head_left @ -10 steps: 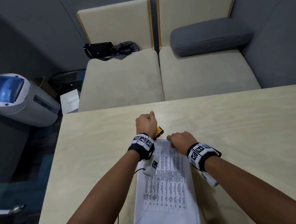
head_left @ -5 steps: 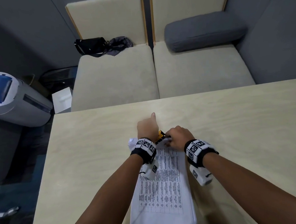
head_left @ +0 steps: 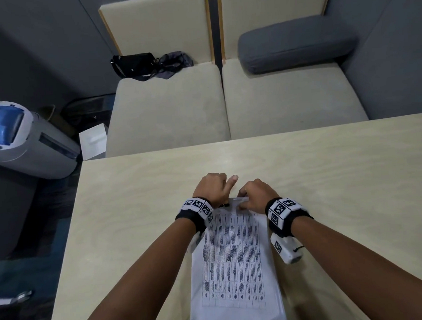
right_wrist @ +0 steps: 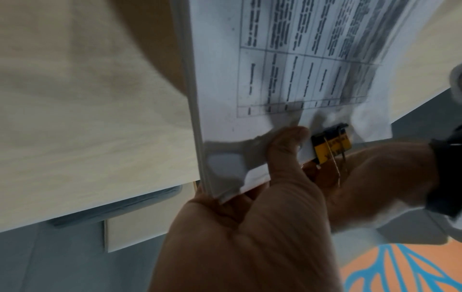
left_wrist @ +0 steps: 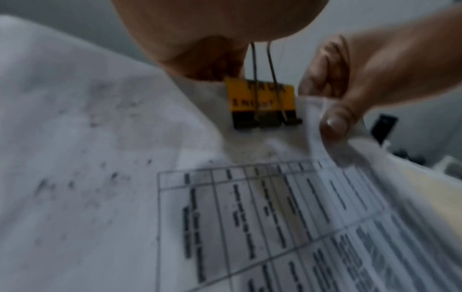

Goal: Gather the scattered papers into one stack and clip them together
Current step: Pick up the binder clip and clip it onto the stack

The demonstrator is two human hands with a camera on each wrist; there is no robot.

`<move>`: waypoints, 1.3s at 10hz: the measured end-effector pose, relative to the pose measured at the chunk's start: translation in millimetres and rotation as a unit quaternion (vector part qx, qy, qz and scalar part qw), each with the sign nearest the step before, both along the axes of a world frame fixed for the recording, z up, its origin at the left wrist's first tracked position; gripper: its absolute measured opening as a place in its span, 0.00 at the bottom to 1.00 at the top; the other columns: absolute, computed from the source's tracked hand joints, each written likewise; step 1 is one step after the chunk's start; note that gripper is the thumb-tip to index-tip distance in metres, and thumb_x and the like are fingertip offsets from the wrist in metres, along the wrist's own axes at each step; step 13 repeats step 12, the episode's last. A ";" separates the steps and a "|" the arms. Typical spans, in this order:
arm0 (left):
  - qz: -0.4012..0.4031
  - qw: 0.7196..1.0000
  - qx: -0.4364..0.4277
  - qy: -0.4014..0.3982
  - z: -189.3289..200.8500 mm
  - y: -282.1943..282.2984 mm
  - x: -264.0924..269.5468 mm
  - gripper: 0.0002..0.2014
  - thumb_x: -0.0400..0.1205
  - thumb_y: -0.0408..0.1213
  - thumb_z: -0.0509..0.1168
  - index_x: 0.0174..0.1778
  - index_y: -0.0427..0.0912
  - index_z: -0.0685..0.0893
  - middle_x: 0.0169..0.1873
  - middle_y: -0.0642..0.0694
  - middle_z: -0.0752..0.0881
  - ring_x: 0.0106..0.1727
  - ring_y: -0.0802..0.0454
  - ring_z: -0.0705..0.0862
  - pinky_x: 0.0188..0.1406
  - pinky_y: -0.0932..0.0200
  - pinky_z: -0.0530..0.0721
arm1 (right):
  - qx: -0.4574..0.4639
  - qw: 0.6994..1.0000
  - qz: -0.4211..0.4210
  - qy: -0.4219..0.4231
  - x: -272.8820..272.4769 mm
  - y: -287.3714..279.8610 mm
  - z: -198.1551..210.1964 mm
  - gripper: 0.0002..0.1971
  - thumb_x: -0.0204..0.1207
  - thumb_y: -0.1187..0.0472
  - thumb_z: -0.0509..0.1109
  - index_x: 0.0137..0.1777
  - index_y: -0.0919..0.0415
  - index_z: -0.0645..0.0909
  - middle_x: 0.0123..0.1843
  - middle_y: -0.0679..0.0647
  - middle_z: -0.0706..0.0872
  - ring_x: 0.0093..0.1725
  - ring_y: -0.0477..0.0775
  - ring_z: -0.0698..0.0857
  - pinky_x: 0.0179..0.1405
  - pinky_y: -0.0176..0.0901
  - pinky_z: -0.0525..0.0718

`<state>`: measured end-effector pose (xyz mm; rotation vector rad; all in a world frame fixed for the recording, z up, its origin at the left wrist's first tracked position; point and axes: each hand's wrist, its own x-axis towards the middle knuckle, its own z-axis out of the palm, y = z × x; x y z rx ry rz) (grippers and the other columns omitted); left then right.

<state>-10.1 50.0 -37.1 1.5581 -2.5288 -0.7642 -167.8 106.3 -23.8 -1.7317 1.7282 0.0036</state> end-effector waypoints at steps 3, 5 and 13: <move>0.041 0.982 0.166 0.080 -28.9 14.6 107.7 0.09 0.79 0.48 0.70 0.41 0.47 0.80 0.33 0.49 0.84 0.32 0.59 0.80 0.37 0.58 0.77 | 0.004 0.999 -0.053 -0.003 -22.0 5.7 3.6 0.13 0.70 0.49 0.78 0.46 0.58 0.88 0.46 0.54 0.91 0.45 0.57 0.87 0.41 0.42 0.80; 0.109 0.906 0.364 0.187 -43.6 92.4 132.6 0.16 0.80 0.49 0.68 0.59 0.44 0.82 0.51 0.44 0.88 0.45 0.57 0.88 0.41 0.66 0.85 | 0.010 0.992 -0.083 -0.089 -8.5 12.5 11.1 0.10 0.71 0.57 0.79 0.49 0.61 0.88 0.51 0.59 0.90 0.55 0.60 0.88 0.48 0.40 0.81; 0.527 0.847 0.070 0.017 25.8 -13.1 360.6 0.16 0.83 0.39 0.61 0.62 0.34 0.76 0.61 0.31 0.81 0.56 0.33 0.83 0.53 0.50 0.78 | 0.080 0.996 0.019 0.029 -10.4 118.7 -88.7 0.25 0.69 0.59 0.77 0.51 0.23 0.75 0.49 0.36 0.84 0.45 0.34 0.84 0.46 0.23 0.76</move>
